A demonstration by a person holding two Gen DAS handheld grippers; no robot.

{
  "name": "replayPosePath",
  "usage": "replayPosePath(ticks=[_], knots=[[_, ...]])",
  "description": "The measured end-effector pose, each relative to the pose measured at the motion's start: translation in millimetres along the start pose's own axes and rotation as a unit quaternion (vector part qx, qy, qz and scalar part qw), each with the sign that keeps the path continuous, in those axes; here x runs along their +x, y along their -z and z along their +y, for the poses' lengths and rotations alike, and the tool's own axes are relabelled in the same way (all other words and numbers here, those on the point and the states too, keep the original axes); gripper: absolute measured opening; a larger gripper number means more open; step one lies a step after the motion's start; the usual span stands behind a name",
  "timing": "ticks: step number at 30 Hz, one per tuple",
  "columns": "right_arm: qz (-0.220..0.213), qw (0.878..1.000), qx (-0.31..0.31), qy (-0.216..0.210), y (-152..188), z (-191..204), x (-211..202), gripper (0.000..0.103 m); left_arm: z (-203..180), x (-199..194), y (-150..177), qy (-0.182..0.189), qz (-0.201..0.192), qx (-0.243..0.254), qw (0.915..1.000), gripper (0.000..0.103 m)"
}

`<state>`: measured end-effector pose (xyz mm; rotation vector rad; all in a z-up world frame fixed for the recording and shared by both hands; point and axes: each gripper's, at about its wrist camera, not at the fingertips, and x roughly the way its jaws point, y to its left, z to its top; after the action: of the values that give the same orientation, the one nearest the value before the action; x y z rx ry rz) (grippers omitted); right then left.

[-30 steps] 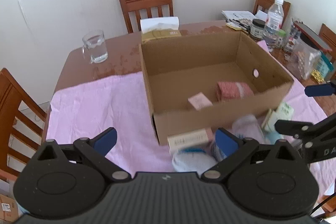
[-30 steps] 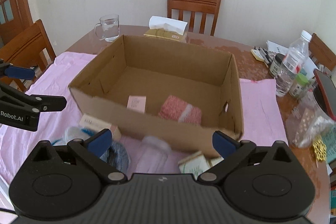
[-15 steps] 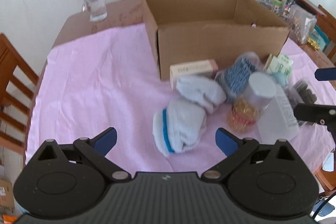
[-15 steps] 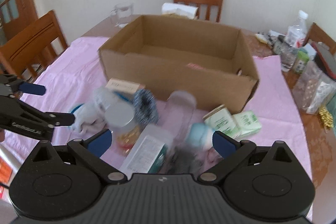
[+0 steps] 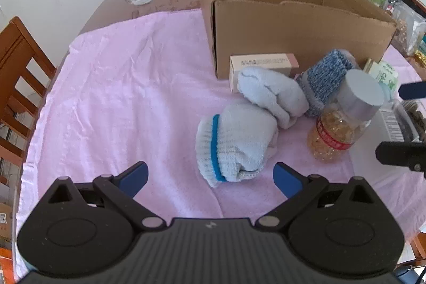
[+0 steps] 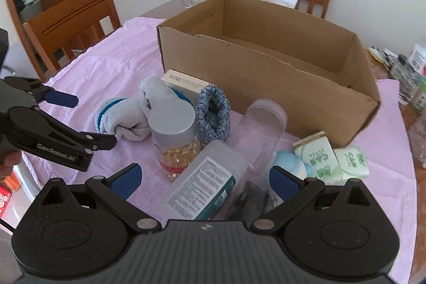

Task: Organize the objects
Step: 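Withdraw both tools from the box back toward the remaining items, then grasp the blue-striped white sock with the left tool while the right tool grasps the white bottle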

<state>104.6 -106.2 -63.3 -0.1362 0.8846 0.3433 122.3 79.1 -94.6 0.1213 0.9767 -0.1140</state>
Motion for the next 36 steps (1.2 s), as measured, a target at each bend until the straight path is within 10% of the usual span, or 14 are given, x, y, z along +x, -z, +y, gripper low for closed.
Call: replayPosePath(ticks=[23,36], knots=[[0.058,0.992,-0.075,-0.08,-12,2,15,0.103,10,20,9,-0.001,0.037,-0.021,0.9991,0.1],[0.094,0.987,-0.109,-0.065,15,27,21,0.103,-5,30,-15,0.042,-0.017,0.041,0.9982,0.097]])
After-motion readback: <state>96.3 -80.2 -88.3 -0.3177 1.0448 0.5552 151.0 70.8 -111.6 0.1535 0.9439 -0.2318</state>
